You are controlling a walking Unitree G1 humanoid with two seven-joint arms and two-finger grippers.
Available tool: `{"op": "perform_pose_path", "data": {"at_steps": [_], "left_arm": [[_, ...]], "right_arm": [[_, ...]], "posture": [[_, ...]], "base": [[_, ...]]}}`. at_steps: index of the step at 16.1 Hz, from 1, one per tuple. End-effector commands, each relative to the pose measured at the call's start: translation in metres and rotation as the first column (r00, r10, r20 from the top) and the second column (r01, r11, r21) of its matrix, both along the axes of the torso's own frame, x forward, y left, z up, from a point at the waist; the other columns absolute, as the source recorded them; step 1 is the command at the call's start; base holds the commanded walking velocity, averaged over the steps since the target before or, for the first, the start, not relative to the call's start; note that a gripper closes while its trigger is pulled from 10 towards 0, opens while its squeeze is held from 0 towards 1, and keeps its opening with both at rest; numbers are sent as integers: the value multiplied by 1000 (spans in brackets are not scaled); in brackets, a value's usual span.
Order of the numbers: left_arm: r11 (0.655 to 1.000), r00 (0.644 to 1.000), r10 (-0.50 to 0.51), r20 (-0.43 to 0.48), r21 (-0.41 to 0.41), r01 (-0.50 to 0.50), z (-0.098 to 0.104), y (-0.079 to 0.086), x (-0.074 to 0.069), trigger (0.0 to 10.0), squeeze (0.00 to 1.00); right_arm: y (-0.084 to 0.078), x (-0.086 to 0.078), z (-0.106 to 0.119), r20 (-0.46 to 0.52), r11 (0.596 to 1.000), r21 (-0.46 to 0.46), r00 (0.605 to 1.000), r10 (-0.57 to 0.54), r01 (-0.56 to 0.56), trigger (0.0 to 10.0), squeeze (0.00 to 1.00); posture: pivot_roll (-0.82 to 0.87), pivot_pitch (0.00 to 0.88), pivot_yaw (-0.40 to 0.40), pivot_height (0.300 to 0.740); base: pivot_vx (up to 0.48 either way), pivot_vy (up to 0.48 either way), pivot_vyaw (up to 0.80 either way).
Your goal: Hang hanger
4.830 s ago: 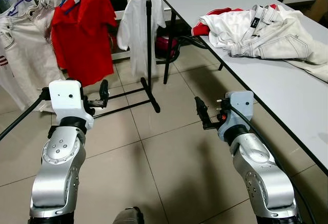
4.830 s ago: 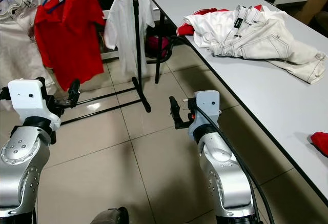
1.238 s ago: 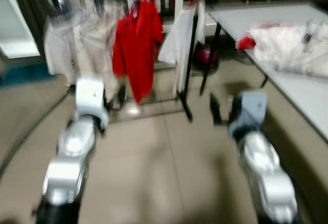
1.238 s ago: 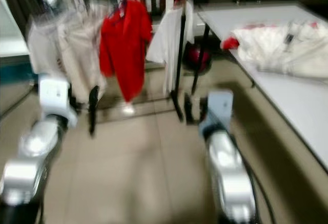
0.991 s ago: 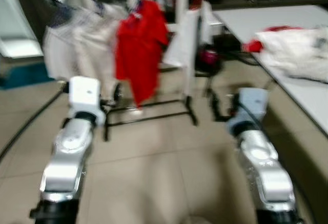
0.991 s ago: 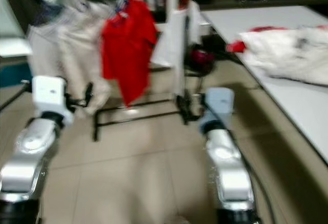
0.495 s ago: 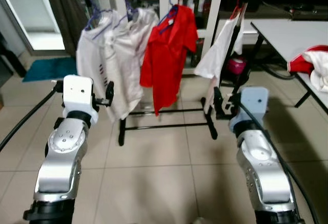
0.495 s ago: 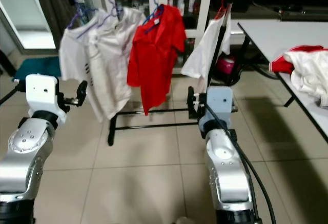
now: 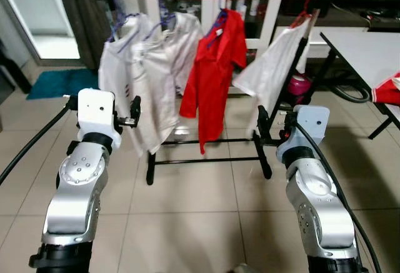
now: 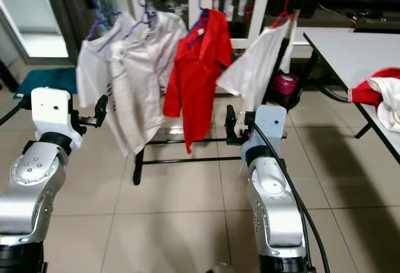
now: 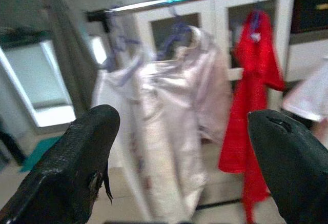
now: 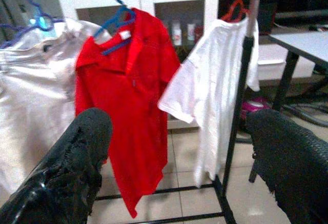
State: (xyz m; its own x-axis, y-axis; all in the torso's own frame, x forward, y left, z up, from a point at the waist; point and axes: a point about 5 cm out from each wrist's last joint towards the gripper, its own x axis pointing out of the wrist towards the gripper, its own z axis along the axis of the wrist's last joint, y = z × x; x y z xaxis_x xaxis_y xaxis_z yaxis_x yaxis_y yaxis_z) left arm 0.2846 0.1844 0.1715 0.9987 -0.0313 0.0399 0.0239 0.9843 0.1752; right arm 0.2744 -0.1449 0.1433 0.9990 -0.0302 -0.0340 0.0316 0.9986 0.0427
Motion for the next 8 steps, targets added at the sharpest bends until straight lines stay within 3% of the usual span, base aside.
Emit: {"op": "perform_pose_path", "data": {"at_steps": [1, 4, 8], "left_arm": [[1000, 1000, -7, 8, 9, 7, 3, -1, 1, 10000, 800], [1000, 1000, -8, 7, 11, 8, 4, 0, 2, 10000, 796], [1000, 1000, -15, 9, 14, 14, 5, -1, 3, 10000, 796]], "right_arm": [[0, 1, 5, 6, 1000, 1, 1000, -5, 5, 10000, 0], [0, -1, 5, 13, 1000, -26, 1000, 18, -18, 10000, 0], [2, 0, 11, 28, 999, 32, 999, 33, -33, 10000, 0]], "posture": [[-68, 52, 12, 740], [-64, 51, 15, 740], [-65, 51, 22, 740]], "base": [[322, 0, 0], [316, 0, 0], [311, 0, 0]]}}
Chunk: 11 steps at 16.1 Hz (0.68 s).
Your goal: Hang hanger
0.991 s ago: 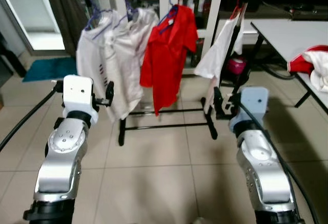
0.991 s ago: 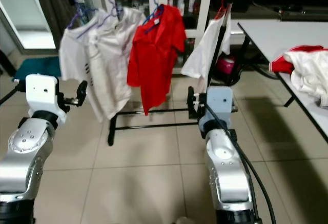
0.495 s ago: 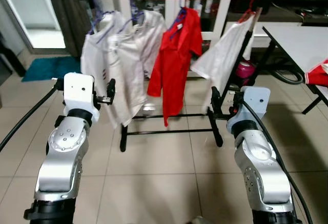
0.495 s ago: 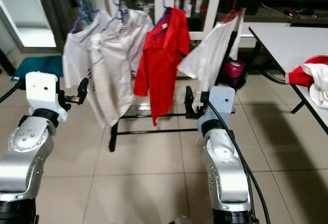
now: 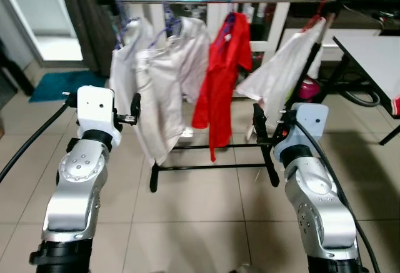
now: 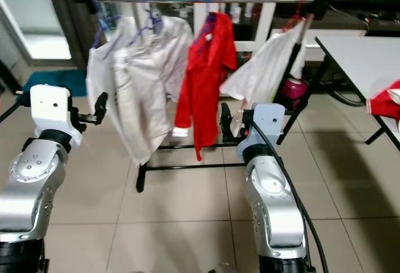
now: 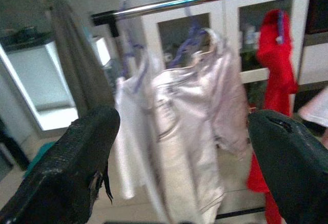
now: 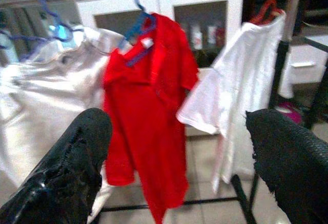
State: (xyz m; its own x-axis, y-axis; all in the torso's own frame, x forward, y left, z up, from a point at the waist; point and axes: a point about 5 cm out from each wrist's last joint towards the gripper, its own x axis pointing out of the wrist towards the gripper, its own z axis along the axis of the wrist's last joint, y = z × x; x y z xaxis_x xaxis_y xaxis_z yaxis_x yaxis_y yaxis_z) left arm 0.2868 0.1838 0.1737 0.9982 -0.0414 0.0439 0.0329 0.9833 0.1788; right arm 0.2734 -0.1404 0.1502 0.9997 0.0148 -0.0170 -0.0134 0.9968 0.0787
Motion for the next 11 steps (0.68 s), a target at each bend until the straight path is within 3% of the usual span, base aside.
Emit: {"op": "perform_pose_path", "data": {"at_steps": [1, 7, 11], "left_arm": [[1000, 1000, -6, 6, 11, 6, 3, -1, 1, 10000, 796], [1000, 1000, -7, 7, 9, 7, 3, -2, 2, 10000, 792], [1000, 1000, -12, 18, 23, 11, 6, -1, 2, 10000, 796]], "right_arm": [[-2, 2, 2, -9, 1000, 7, 1000, -19, 19, 10000, 0], [-1, 6, 5, 17, 994, -101, 999, -50, 51, 10000, 0], [-1, 8, 4, -26, 999, -45, 999, -32, 31, 10000, 0]], "posture": [[-66, 51, 23, 740], [-58, 42, 20, 740], [-53, 35, 17, 740]], "base": [[311, 0, 0], [296, 0, 0], [292, 0, 0]]}}
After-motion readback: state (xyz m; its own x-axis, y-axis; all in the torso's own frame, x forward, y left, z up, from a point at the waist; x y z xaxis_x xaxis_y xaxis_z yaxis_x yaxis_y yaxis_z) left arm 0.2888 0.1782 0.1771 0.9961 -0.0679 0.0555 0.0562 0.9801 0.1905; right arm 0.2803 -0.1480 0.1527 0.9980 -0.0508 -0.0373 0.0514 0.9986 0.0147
